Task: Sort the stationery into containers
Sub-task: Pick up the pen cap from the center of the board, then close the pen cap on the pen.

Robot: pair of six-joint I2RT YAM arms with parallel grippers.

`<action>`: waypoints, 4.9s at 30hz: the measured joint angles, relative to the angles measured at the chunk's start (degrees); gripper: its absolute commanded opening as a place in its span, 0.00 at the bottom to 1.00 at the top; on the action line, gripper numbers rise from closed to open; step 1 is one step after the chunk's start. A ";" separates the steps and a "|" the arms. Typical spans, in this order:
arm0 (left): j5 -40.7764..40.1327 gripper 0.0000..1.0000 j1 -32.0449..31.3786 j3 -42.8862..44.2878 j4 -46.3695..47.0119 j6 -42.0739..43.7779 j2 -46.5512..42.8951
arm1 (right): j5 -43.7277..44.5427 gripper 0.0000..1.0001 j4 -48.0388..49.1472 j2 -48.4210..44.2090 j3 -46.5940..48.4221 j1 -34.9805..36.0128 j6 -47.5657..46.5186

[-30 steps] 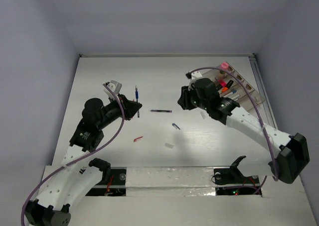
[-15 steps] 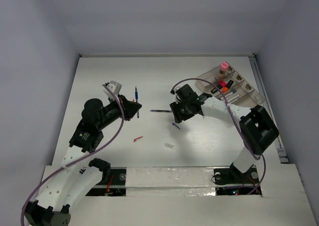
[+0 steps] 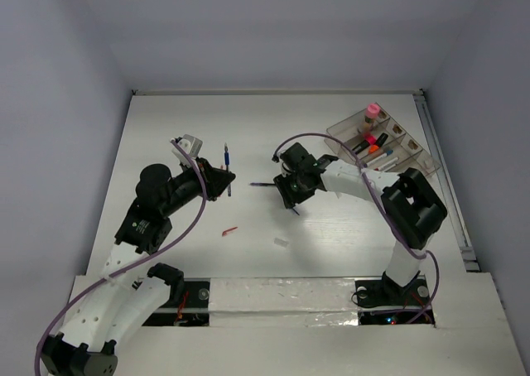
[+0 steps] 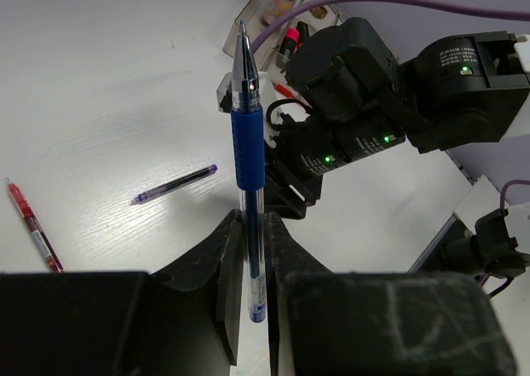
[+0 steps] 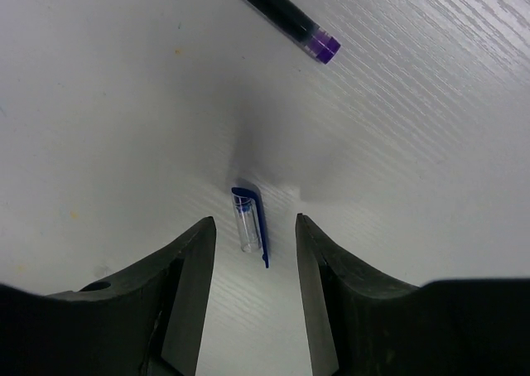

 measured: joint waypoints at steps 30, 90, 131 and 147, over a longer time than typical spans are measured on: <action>5.14 0.00 0.00 -0.11 2.29 -2.71 2.84 | 7.78 0.00 -0.24 0.68 0.61 1.90 3.67; 10.43 0.00 -3.37 1.62 8.00 -4.63 14.95 | 3.65 0.00 53.72 -22.38 -5.66 5.27 25.42; 7.10 0.00 -3.37 1.62 6.56 -4.44 13.05 | 3.85 0.00 53.18 -18.58 -4.00 5.27 23.12; 7.08 0.00 -3.37 1.62 6.51 -4.42 13.09 | 4.90 0.00 54.69 -19.61 -4.00 5.27 23.28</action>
